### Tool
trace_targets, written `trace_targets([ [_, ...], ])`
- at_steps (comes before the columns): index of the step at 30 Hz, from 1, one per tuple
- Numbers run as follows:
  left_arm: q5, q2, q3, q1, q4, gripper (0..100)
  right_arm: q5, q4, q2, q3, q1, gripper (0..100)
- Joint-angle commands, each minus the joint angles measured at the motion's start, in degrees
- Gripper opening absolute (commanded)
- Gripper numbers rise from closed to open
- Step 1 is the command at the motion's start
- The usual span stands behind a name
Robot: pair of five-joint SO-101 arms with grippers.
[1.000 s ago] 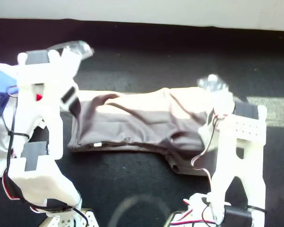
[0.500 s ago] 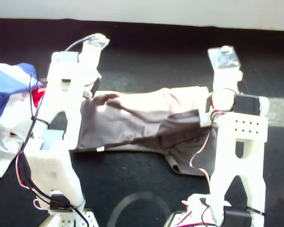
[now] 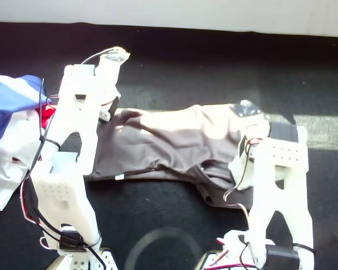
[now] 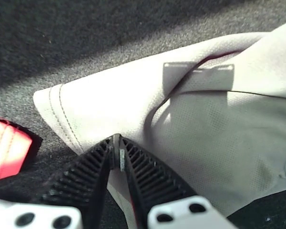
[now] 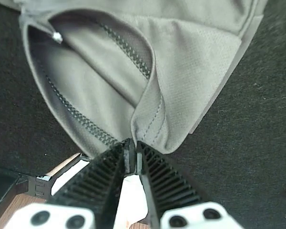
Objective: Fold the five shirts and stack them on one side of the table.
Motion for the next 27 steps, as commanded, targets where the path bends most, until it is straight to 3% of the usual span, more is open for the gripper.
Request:
trace_targets([
  [1,0.3,-0.3,-0.1,0.9,0.5,1,3.3,-2.1,-2.3,5.1,1.4,0.6],
  [10,0.3,-0.3,-0.1,0.7,0.5,1,14.2,2.5,-4.0,5.5,1.6,0.6],
  [13,0.3,-0.2,-0.1,0.7,0.5,1,14.2,4.9,-8.3,0.8,1.3,6.6],
  [17,0.3,1.8,-0.2,0.7,0.5,1,14.2,5.1,-13.3,-4.4,1.3,25.0],
  [27,0.3,5.9,-0.7,0.7,0.4,1,14.0,4.8,-20.4,-8.7,1.3,25.9],
])
